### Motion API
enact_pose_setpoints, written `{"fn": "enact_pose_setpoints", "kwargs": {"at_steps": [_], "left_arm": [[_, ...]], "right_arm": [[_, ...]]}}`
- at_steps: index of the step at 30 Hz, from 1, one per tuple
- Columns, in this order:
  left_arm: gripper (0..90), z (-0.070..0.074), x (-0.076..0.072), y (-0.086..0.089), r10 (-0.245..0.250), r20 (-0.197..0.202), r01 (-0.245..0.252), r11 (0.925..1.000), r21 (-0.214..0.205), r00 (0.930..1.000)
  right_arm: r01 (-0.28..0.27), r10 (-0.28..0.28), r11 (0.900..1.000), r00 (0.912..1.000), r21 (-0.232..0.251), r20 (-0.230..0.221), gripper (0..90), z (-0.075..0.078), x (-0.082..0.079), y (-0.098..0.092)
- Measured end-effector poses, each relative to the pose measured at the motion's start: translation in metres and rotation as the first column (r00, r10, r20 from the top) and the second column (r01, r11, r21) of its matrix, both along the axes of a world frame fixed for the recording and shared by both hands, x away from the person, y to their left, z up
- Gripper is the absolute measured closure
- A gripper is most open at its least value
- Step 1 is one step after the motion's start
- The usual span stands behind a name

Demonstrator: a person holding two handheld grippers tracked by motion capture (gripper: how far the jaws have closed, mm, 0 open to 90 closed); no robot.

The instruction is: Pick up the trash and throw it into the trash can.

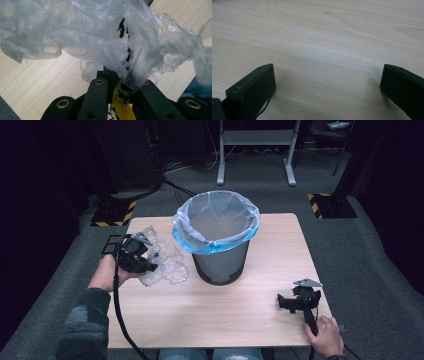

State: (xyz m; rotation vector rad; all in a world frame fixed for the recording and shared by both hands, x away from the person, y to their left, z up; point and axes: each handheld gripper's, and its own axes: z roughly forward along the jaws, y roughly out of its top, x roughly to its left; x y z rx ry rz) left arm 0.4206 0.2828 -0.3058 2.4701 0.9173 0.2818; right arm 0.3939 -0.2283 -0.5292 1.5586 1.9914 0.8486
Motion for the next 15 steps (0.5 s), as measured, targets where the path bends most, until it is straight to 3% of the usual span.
{"fn": "enact_pose_setpoints", "kwargs": {"at_steps": [15], "left_arm": [[85.3,0.04,-0.003,-0.001,-0.054,0.021,0.054,0.9985,0.009,0.9983]], "right_arm": [[-0.003,0.003,1.0,1.0,-0.003,0.001,0.0,0.0,0.0,0.0]]}}
